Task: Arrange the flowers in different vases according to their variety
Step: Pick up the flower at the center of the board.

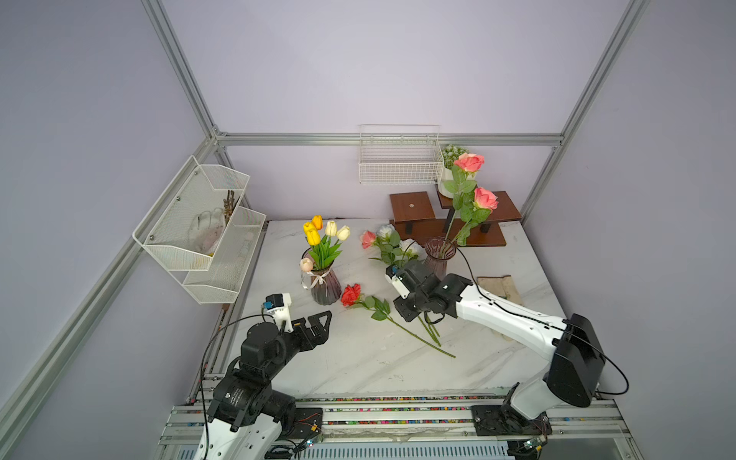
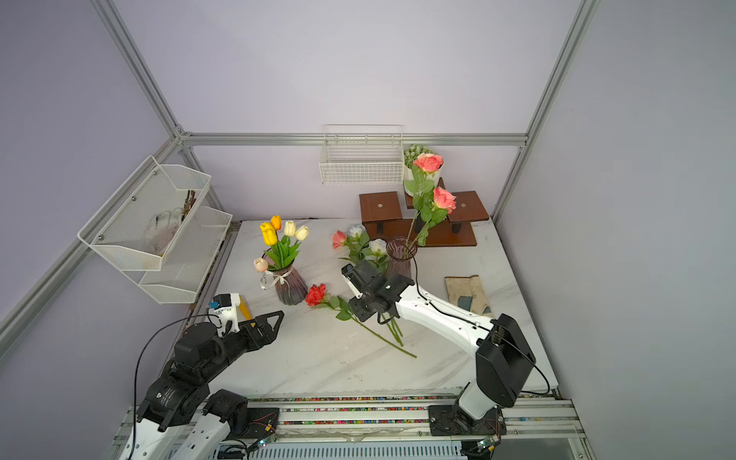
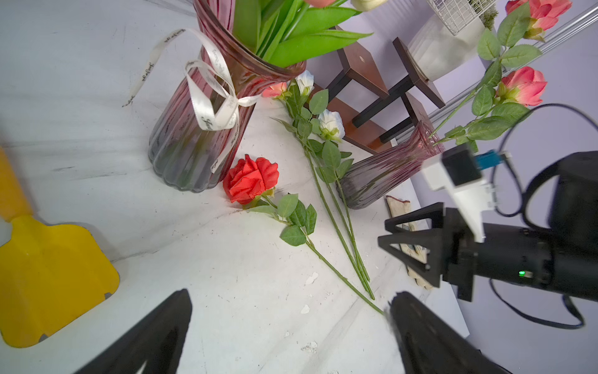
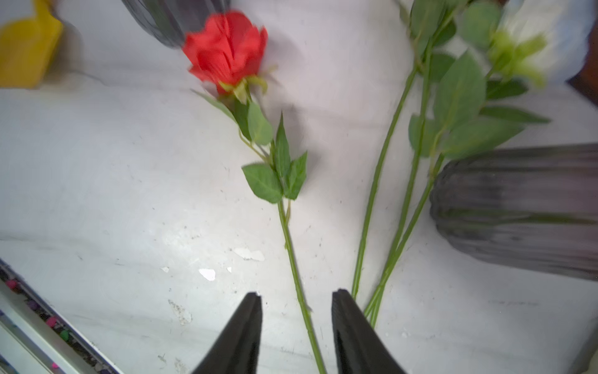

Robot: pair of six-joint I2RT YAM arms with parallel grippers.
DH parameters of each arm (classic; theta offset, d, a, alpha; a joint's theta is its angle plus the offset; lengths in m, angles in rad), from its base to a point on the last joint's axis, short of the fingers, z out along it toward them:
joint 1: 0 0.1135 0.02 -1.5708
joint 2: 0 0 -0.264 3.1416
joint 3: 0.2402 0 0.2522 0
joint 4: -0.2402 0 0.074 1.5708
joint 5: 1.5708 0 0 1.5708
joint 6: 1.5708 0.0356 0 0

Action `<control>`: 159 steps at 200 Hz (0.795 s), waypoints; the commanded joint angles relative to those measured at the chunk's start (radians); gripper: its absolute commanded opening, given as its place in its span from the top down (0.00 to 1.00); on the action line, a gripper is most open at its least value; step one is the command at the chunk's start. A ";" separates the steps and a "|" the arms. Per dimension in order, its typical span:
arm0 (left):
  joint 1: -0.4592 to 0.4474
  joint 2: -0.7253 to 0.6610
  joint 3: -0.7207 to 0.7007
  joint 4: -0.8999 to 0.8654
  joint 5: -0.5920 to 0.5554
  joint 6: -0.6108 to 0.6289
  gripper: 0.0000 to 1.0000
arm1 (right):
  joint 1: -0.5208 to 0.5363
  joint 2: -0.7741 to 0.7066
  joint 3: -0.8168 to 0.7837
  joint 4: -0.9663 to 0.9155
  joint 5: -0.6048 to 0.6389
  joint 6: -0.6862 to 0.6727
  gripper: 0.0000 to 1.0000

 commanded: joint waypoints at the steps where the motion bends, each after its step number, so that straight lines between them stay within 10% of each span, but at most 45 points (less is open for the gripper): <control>1: 0.001 -0.012 0.005 0.042 0.012 -0.011 0.00 | -0.006 0.058 -0.022 -0.110 -0.046 -0.011 0.47; 84: 0.000 -0.020 -0.011 0.046 0.009 -0.009 0.00 | -0.029 0.332 -0.001 -0.086 -0.112 -0.103 0.48; 159: 0.000 -0.012 -0.017 0.065 0.019 -0.012 0.00 | -0.048 0.475 -0.007 -0.054 -0.015 -0.141 1.00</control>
